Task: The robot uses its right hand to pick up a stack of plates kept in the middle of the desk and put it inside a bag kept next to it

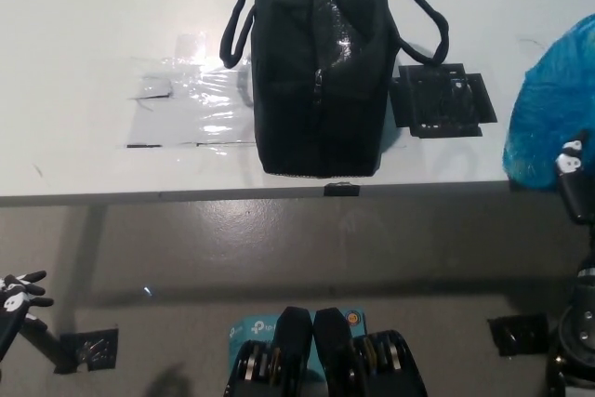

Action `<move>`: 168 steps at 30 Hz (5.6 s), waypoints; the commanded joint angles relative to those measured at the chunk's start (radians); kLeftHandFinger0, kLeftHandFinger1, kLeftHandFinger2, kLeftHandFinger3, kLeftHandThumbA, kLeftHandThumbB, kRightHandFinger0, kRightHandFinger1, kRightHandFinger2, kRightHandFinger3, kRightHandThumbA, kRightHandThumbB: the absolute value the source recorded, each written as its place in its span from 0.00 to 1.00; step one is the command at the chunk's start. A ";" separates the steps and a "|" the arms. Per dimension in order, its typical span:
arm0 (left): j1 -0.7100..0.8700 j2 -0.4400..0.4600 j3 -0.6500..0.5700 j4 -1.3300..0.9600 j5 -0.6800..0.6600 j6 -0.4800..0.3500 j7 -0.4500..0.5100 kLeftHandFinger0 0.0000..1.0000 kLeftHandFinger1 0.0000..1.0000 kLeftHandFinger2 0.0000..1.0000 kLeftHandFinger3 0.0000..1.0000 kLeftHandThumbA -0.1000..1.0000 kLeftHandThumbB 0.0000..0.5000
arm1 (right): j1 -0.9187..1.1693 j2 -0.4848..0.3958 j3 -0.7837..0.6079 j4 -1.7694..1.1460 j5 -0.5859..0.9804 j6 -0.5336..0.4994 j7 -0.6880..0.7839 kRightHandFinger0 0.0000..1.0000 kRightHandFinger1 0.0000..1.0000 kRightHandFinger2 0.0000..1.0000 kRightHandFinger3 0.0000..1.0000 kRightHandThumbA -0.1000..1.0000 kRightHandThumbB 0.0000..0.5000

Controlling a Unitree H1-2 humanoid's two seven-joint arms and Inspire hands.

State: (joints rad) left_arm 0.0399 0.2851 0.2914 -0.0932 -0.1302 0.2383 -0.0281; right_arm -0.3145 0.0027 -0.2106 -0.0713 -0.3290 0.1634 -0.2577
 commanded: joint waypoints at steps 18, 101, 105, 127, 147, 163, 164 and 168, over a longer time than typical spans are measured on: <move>-0.011 0.067 -0.004 -0.039 0.063 -0.035 -0.003 0.39 0.52 0.69 0.67 0.31 0.00 | -0.328 -0.238 0.160 -0.291 0.007 -0.037 0.139 0.00 0.00 0.19 0.06 0.00 0.47; -0.021 0.112 -0.107 -0.064 0.156 -0.013 -0.017 0.51 0.60 0.69 0.69 0.00 0.00 | -0.470 0.098 0.395 0.240 -0.294 0.248 0.065 0.10 0.15 0.44 0.99 0.01 0.00; -0.023 0.108 -0.106 -0.066 0.155 -0.010 -0.016 0.49 0.59 0.67 0.67 0.00 0.00 | -0.485 0.067 0.418 0.224 -0.389 0.307 0.219 1.00 1.00 1.00 1.00 0.51 0.11; 0.001 0.113 -0.128 -0.049 0.178 -0.025 -0.020 0.48 0.58 0.66 0.69 0.00 0.00 | -0.608 0.137 0.366 0.277 -0.628 0.307 0.293 1.00 1.00 1.00 1.00 0.49 0.33; 0.033 0.104 -0.125 -0.048 0.175 -0.030 -0.020 0.49 0.59 0.64 0.65 0.00 0.00 | -0.805 -0.165 0.334 0.090 -0.674 0.307 0.447 1.00 1.00 1.00 1.00 0.69 0.47; 0.035 0.112 -0.121 -0.047 0.175 -0.037 -0.024 0.49 0.59 0.64 0.65 0.02 0.00 | 0.022 -0.223 0.205 -0.414 -0.315 0.003 0.253 1.00 1.00 1.00 1.00 0.32 0.30; 0.035 0.109 -0.119 -0.052 0.174 -0.031 -0.022 0.48 0.58 0.64 0.64 0.02 0.00 | 0.103 -0.225 0.175 -0.360 -0.263 -0.103 0.184 1.00 1.00 1.00 1.00 0.24 0.30; 0.032 0.108 -0.119 -0.045 0.175 -0.033 -0.019 0.48 0.58 0.64 0.64 0.01 0.00 | 0.192 -0.229 0.126 -0.259 -0.175 -0.246 0.131 0.91 1.00 1.00 1.00 0.19 0.29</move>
State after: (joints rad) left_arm 0.0740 0.3683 0.1645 -0.1265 0.0439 0.2360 -0.0315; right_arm -0.2230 -0.2188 0.0250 -0.3806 -0.7877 0.3170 0.1118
